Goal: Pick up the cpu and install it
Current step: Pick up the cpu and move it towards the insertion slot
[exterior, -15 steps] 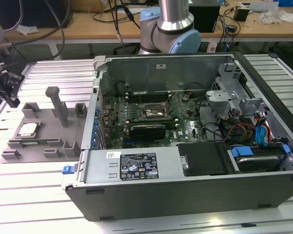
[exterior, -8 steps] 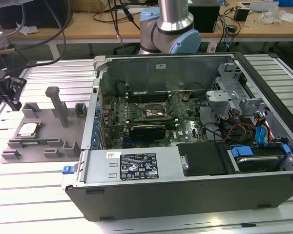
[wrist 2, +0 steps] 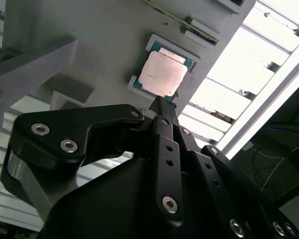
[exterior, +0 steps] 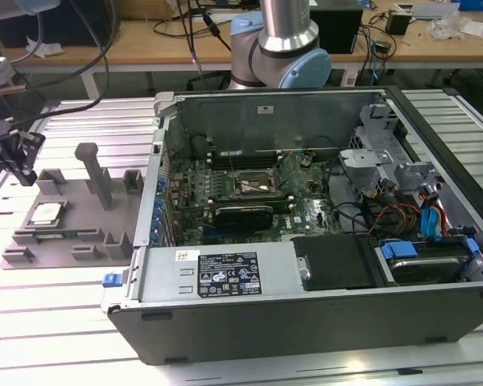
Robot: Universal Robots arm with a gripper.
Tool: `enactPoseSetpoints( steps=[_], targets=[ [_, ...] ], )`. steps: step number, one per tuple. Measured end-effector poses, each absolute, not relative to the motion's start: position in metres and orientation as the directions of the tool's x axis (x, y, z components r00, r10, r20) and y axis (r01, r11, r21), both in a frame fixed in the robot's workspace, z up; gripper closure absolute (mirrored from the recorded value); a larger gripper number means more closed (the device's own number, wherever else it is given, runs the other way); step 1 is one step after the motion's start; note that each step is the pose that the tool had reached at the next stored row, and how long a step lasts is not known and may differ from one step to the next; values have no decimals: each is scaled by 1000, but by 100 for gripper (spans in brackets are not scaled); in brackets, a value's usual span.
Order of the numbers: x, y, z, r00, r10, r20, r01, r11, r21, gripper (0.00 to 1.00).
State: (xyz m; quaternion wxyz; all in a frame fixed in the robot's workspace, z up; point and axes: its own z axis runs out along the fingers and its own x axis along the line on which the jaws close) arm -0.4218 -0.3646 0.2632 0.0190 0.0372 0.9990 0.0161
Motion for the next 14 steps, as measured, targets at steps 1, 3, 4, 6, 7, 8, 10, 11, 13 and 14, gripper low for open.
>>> enactPoseSetpoints(
  steps=[1, 3, 4, 6, 7, 8, 10, 11, 13, 14],
  targets=[
    [-422, -365, 260, -997, 75, -37, 74, 997, 34, 89],
    [-423, -365, 255, -997, 75, -37, 74, 997, 34, 89],
    [-423, -365, 253, -997, 75, -37, 74, 997, 34, 89],
    [-423, -365, 248, -997, 75, -37, 74, 997, 34, 89],
    [-423, -365, 246, -997, 75, -37, 74, 997, 34, 89],
    [-423, -365, 243, -997, 75, -37, 74, 997, 34, 89],
    [-423, -365, 239, -997, 75, -37, 74, 997, 34, 89],
    [-423, -365, 235, -997, 75, -37, 74, 997, 34, 89],
    [-423, -365, 232, -997, 75, -37, 74, 997, 34, 89],
    [-423, -365, 230, -997, 75, -37, 74, 997, 34, 89]
  ],
)
